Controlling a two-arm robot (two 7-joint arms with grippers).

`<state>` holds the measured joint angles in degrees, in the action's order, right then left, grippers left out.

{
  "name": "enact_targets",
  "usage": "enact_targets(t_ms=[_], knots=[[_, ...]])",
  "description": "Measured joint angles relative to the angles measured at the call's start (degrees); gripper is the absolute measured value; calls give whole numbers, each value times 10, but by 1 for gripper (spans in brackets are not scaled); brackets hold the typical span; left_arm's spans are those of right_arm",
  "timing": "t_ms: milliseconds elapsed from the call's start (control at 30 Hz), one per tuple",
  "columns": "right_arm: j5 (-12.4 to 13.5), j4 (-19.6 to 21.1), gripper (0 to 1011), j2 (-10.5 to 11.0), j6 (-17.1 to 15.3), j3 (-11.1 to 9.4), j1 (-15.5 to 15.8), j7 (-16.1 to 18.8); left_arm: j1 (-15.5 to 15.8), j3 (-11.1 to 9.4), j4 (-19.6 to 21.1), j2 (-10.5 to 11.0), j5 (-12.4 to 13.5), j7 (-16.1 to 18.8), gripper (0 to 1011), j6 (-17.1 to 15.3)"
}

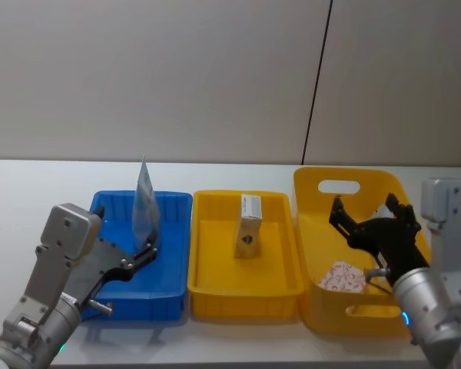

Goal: Bimanual collaborative sorting of washing and personal care products

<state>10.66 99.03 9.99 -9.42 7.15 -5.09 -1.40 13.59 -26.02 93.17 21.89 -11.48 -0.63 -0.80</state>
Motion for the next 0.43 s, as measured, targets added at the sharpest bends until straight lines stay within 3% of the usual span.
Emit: enact_targets(t_ms=[433], knots=[[43,17,1003,69,55,43,44,39,0,0,0,0,0,0,1001,0]])
